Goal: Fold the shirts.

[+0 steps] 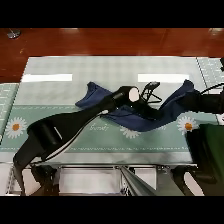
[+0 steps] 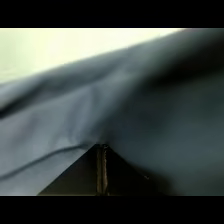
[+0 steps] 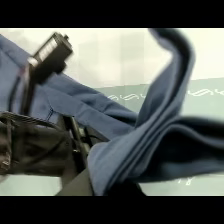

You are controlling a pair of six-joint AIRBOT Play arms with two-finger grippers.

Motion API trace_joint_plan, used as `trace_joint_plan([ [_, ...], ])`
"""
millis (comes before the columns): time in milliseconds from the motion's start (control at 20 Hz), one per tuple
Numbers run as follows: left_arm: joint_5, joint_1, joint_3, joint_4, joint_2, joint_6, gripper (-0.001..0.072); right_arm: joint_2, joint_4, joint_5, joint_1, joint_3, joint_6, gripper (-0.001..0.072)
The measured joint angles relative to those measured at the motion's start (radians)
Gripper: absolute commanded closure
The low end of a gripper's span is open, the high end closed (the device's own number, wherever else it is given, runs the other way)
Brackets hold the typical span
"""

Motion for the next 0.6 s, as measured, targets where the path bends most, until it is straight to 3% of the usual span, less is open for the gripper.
trace_joint_plan([
  [350,-0.264,0.38,0.105,-0.018,0.141,0.041,0.0674,-0.034,0.017,-0.072,0.116,0.043,0.001,0.0687],
  [600,-0.375,0.738,0.113,0.014,0.337,0.029,0.0674,-0.261,0.017,-0.114,0.326,0.239,0.018,0.0686],
])
